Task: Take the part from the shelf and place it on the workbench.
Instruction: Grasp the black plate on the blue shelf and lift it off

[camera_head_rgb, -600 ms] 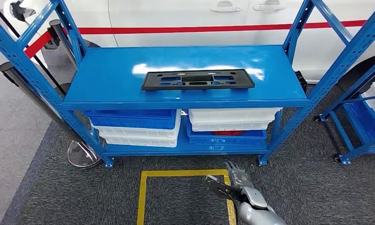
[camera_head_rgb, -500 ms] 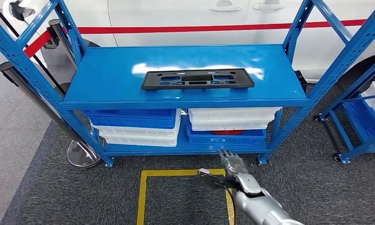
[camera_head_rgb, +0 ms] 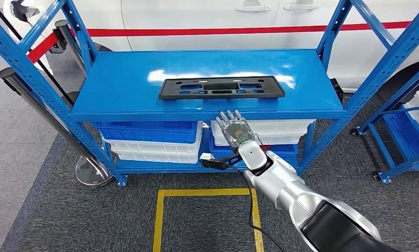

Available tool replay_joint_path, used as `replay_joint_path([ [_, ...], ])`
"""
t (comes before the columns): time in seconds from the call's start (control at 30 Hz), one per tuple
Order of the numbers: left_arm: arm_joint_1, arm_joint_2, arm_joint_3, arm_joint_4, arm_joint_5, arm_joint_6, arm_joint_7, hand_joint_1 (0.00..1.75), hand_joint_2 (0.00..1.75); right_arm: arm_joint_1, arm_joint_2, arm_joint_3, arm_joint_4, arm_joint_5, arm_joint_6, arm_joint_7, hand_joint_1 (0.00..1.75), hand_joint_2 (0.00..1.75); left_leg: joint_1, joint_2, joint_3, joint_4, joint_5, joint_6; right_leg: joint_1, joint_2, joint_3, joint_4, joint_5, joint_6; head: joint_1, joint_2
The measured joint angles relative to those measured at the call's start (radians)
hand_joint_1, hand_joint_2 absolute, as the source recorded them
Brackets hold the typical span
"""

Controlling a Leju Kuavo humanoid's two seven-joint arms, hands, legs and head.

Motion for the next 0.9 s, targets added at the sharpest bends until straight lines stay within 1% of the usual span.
replay_joint_path([
  [0.17,0.001,0.001,0.0,0.0,0.0,0.008,-0.001,0.0,0.0,-0.043,-0.002,-0.001,-0.005,0.034,-0.021,0.038,0.0,1.75,0.0,0.0,0.0,0.0,0.0,0.0,0.0,0.0,-0.001,0.0,0.001,0.001,0.0,0.0],
  [0.37,0.001,0.002,0.0,0.0,0.0,0.006,-0.006,0.0,0.0,-0.052,-0.018,-0.015,-0.003,0.06,-0.018,0.062,0.0,1.75,0.0,0.0,-0.001,0.001,0.001,0.001,0.0,0.0,-0.001,0.0,0.001,0.002,0.0,0.0],
  [0.67,0.0,0.004,0.0,0.0,0.004,-0.017,-0.012,0.0,0.0,-0.042,-0.033,-0.05,0.007,0.063,-0.018,0.083,0.0,1.75,0.0,0.0,-0.002,0.001,0.001,0.001,0.0,0.0,-0.002,0.0,0.002,0.003,0.0,0.0],
  [0.8,0.0,0.004,0.003,0.0,0.012,-0.022,-0.013,0.0,0.0,-0.009,-0.046,-0.082,0.008,0.072,-0.006,0.086,0.0,1.75,0.0,0.0,-0.002,0.001,0.001,0.001,0.0,0.0,-0.003,0.0,0.002,0.003,0.0,0.0],
  [0.9,-0.001,0.004,0.003,0.0,0.014,-0.024,-0.013,0.0,0.0,0.006,-0.052,-0.096,0.008,0.073,-0.017,0.09,0.0,1.75,0.0,0.0,-0.003,0.001,0.001,0.001,0.0,0.0,-0.003,0.0,0.002,0.003,0.0,0.0],
])
